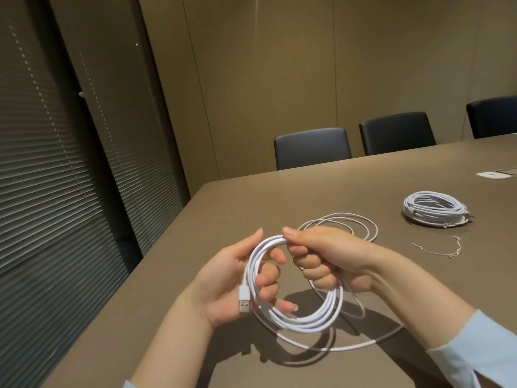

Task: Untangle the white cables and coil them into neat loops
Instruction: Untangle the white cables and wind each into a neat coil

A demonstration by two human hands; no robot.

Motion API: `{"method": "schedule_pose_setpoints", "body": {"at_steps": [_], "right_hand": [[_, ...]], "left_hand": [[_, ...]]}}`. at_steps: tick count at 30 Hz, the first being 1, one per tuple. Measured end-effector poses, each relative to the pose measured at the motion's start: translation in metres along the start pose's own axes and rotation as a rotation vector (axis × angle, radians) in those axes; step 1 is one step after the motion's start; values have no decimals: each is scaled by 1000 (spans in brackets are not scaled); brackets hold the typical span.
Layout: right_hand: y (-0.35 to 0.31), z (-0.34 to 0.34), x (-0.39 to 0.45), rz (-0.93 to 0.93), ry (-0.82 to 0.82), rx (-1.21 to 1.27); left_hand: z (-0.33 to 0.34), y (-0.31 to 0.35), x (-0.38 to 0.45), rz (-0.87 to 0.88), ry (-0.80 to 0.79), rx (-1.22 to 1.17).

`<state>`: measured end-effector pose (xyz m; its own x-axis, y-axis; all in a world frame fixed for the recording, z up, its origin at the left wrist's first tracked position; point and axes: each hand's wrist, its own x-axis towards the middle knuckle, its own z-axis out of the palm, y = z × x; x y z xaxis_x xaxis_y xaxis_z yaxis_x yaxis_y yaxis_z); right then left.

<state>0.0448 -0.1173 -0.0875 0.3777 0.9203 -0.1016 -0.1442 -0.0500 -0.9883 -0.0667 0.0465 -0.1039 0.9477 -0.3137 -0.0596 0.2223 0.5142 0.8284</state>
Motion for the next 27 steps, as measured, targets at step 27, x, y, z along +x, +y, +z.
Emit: {"method": "schedule_pose_setpoints", "body": {"at_steps": [27], "right_hand": [[32, -59, 14, -245, 610, -1094]], "left_hand": [[-103, 54, -65, 599, -137, -427]]}}
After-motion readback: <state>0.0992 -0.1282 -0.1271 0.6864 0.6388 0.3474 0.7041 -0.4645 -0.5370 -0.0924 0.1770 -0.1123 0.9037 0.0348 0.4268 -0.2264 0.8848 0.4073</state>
